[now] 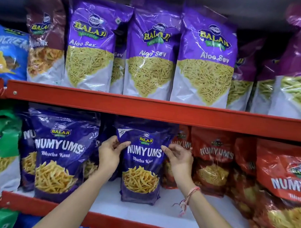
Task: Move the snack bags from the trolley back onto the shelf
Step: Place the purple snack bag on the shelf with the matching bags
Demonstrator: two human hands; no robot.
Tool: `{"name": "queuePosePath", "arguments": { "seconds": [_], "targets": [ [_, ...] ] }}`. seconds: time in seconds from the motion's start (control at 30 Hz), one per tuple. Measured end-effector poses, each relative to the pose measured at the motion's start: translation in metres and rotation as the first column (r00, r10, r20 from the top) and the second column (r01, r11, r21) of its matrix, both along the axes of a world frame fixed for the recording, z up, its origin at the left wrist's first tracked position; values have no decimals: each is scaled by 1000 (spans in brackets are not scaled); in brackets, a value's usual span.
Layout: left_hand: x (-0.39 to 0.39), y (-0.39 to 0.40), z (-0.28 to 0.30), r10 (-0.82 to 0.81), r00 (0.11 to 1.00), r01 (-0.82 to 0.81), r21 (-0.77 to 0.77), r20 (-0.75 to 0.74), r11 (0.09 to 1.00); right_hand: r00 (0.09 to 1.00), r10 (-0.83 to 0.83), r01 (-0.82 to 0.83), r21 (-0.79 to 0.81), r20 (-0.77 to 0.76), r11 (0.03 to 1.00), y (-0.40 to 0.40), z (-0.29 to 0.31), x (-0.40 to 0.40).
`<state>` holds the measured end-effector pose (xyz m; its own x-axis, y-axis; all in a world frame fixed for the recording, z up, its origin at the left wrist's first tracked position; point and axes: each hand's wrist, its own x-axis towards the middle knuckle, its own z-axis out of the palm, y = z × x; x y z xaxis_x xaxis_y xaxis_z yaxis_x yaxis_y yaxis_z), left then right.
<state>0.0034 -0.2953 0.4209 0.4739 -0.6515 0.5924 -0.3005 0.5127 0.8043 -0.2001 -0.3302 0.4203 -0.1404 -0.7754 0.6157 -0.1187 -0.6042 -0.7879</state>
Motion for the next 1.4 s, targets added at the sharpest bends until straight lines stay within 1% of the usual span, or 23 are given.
{"name": "queuePosePath", "arguments": {
  "seconds": [0.07, 0.17, 0.2, 0.27, 0.3, 0.37, 0.43, 0.5, 0.57, 0.6, 0.63, 0.77, 0.9, 1.03, 1.13, 1.27, 1.33, 1.4],
  "targets": [
    [1, -14, 0, 50, 999, -50, -4, 1, 999, 999, -21, 21, 8, 41, 1000, -15, -7, 5],
    [6, -32, -5, 96, 995, -96, 35, -5, 995, 998, -40, 40, -2, 51, 999, -29, -16, 9],
    [9, -36, -8, 99, 995, -98, 41, -10, 994, 999, -25, 25, 2, 44, 1000, -31, -19, 9],
    [12, -39, -14, 76, 997, -74, 80, -23, 994, 997, 73, -73, 27, 7, 997, -33, -24, 7],
    [12, -39, -17, 47, 998, -42, 112, -41, 993, 989, 144, -142, 64, -24, 988, -32, -28, 6],
    [10, -35, -28, -21, 994, 41, 193, -103, 980, 967, 246, -227, 212, -70, 951, -27, -40, 1],
    [5, -25, -40, -90, 970, 149, 261, -224, 954, 956, 292, -266, 382, -12, 885, -21, -54, -3],
    [2, -14, -51, -162, 912, 288, 304, -377, 908, 955, 290, -284, 511, 70, 812, -17, -67, -2],
    [1, -4, -60, -187, 884, 355, 353, -428, 866, 947, 274, -318, 617, 169, 719, -16, -76, 0],
    [0, -1, -63, -188, 881, 367, 373, -435, 852, 942, 275, -333, 643, 192, 690, -14, -78, 0],
    [0, 3, -66, -189, 880, 373, 385, -436, 844, 939, 283, -340, 650, 195, 680, -11, -80, 1],
    [3, 18, -72, -181, 893, 361, 413, -413, 836, 933, 308, -353, 626, 184, 695, 7, -83, -2],
    [10, 41, -73, -158, 918, 322, 453, -363, 831, 930, 349, -341, 618, 114, 709, 31, -85, -5],
    [15, 63, -75, -199, 921, 339, 436, -335, 833, 915, 398, -356, 604, 68, 713, 56, -83, -9],
    [16, 75, -75, -189, 929, 320, 432, -319, 843, 912, 410, -343, 604, 30, 719, 71, -83, -11],
    [15, 89, -69, -195, 939, 314, 472, -283, 824, 907, 422, -334, 600, -7, 727, 86, -80, -10],
    [13, 92, -67, -198, 951, 293, 496, -237, 818, 911, 412, -319, 599, -20, 734, 93, -76, -8],
    [9, 96, -68, -143, 982, 188, 521, -126, 832, 919, 386, -263, 595, -85, 759, 103, -75, -8]
  ]
}}
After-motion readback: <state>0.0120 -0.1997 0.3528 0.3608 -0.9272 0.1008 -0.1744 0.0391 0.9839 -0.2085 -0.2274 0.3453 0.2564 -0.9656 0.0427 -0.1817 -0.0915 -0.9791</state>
